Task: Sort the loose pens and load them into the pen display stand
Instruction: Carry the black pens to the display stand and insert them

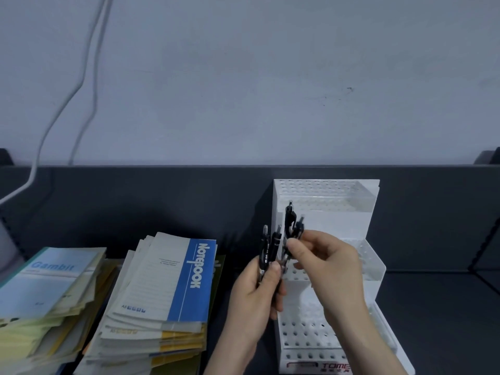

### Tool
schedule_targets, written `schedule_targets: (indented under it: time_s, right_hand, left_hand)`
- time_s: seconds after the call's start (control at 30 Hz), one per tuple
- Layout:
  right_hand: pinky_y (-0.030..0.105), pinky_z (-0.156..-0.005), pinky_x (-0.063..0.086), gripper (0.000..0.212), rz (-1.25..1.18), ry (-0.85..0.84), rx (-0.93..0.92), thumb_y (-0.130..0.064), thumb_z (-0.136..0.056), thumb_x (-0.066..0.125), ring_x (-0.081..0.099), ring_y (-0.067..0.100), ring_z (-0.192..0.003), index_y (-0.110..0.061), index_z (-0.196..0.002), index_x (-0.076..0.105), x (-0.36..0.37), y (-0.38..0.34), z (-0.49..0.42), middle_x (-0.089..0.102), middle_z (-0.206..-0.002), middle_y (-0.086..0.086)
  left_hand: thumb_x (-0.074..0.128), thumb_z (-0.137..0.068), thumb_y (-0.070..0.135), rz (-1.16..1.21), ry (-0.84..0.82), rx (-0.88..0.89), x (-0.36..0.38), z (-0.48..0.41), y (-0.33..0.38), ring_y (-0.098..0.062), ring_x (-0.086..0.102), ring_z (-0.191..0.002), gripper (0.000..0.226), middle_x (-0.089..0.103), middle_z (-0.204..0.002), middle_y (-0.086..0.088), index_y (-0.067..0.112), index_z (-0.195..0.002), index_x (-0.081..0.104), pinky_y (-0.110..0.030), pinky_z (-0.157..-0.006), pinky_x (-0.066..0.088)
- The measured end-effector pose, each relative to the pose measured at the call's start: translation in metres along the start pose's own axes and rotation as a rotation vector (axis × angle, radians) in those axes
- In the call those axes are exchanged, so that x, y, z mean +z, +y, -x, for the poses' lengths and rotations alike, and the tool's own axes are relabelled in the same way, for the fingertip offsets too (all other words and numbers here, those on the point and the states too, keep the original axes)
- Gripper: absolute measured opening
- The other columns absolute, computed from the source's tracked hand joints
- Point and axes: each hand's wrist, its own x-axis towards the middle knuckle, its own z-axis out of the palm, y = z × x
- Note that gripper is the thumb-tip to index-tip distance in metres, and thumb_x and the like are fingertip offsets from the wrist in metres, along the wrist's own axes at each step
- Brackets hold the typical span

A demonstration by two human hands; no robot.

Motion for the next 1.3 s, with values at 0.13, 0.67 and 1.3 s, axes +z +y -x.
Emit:
schedule_targets:
  time_s: [0.13, 0.67, 1.3]
  right_hand:
    - [0.023, -0.067, 0.055, 0.02, -0.088, 0.245, -0.131, -0.012, -0.08, 0.073, 0.069, 0.014, -0.07, -0.032, -0.079, 0.071, -0.012, -0.01, -0.007, 0.072, -0.074, -0.006]
    - [0.033, -0.065, 0.055, 0.008, 0.458, 0.144, -0.329, -0.017, -0.079, 0.075, 0.065, 0.008, -0.065, -0.019, -0.086, 0.075, 0.003, 0.024, -0.018, 0.07, -0.07, -0.01]
    - [0.03, -0.053, 0.049, 0.013, 0.653, 0.14, -0.345, -0.025, -0.078, 0.076, 0.061, 0.017, -0.054, -0.014, -0.072, 0.073, 0.01, 0.02, -0.026, 0.066, -0.057, -0.003]
  left_hand:
    - [0.05, -0.097, 0.029, 0.035, 0.188, -0.035, -0.01, -0.003, -0.003, -0.008, 0.049, -0.05, 0.019, 0.057, -0.06, 0.004, 0.017, -0.096, 0.064, -0.023, -0.043, 0.035]
    - [0.045, -0.1, 0.023, 0.133, 0.289, -0.102, -0.014, 0.001, 0.0, -0.008, 0.039, -0.044, 0.019, 0.052, -0.058, 0.003, 0.007, -0.092, 0.05, -0.02, -0.04, 0.026]
    - [0.045, -0.1, 0.022, 0.137, 0.277, -0.069, -0.012, 0.002, 0.0, -0.006, 0.046, -0.046, 0.015, 0.056, -0.06, 0.004, 0.014, -0.098, 0.058, -0.021, -0.042, 0.032]
